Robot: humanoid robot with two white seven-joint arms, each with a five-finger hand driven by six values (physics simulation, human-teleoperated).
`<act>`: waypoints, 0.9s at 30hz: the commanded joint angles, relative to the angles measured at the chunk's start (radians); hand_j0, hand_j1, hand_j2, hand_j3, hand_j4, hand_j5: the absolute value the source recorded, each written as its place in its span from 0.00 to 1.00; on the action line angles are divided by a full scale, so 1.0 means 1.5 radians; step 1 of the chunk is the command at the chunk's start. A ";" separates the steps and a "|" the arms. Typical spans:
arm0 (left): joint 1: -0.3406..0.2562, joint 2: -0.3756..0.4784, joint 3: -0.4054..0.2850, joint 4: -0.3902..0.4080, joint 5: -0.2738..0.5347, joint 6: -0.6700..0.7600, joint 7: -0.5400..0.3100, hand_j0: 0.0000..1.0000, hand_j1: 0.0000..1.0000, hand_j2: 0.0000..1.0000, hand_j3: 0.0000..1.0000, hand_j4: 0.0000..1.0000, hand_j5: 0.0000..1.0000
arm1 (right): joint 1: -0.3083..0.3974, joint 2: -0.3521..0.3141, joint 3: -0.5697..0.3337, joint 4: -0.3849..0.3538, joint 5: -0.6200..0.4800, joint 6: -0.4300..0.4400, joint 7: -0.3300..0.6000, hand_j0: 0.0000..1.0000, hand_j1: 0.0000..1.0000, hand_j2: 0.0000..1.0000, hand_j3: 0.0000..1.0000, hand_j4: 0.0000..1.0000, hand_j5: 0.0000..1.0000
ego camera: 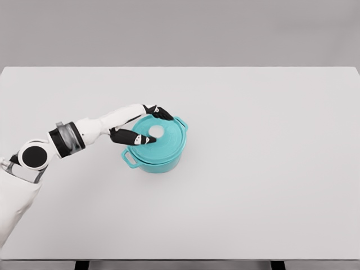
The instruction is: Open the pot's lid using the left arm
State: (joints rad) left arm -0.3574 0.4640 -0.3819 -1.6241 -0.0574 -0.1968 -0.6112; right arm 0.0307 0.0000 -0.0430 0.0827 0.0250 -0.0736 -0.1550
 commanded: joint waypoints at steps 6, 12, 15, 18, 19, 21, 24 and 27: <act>0.006 -0.004 0.003 0.001 -0.003 -0.001 0.000 0.71 0.71 0.71 0.71 0.71 0.71 | 0.000 0.000 0.000 0.000 0.000 0.000 0.000 1.00 1.00 1.00 1.00 1.00 1.00; 0.007 -0.007 0.002 0.004 -0.010 -0.001 0.000 0.72 0.72 0.72 0.72 0.72 0.72 | 0.000 0.000 0.000 0.000 0.000 0.000 0.000 1.00 1.00 1.00 1.00 1.00 1.00; 0.007 -0.008 0.002 0.007 -0.014 -0.002 0.000 0.72 0.72 0.72 0.72 0.72 0.72 | 0.000 0.000 0.000 0.000 0.000 0.000 0.000 1.00 1.00 1.00 1.00 1.00 1.00; 0.007 -0.017 0.003 0.012 -0.018 -0.001 0.000 0.71 0.71 0.71 0.71 0.71 0.71 | 0.000 0.000 0.000 0.000 0.000 0.000 0.000 1.00 1.00 1.00 1.00 1.00 1.00; 0.007 -0.018 0.002 0.013 -0.018 -0.001 0.000 0.72 0.72 0.72 0.72 0.72 0.72 | 0.000 0.000 0.000 0.000 0.000 0.000 0.000 1.00 1.00 1.00 1.00 1.00 1.00; 0.007 -0.018 0.002 0.014 -0.018 -0.002 0.000 0.72 0.72 0.72 0.72 0.72 0.72 | 0.000 0.000 0.000 0.000 0.000 0.000 0.000 1.00 1.00 1.00 1.00 1.00 1.00; 0.007 -0.017 0.002 0.016 -0.018 -0.002 0.000 0.72 0.72 0.72 0.72 0.72 0.72 | 0.000 0.000 0.000 0.000 0.000 0.000 0.000 1.00 1.00 1.00 1.00 1.00 1.00; 0.007 -0.018 0.002 0.023 -0.018 -0.002 0.000 0.72 0.72 0.72 0.72 0.72 0.72 | 0.000 0.000 0.000 0.000 0.000 0.000 0.000 1.00 1.00 1.00 1.00 1.00 1.00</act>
State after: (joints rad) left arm -0.3467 0.4374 -0.3791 -1.5946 -0.0899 -0.2000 -0.6112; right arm 0.0307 0.0000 -0.0430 0.0827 0.0250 -0.0736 -0.1550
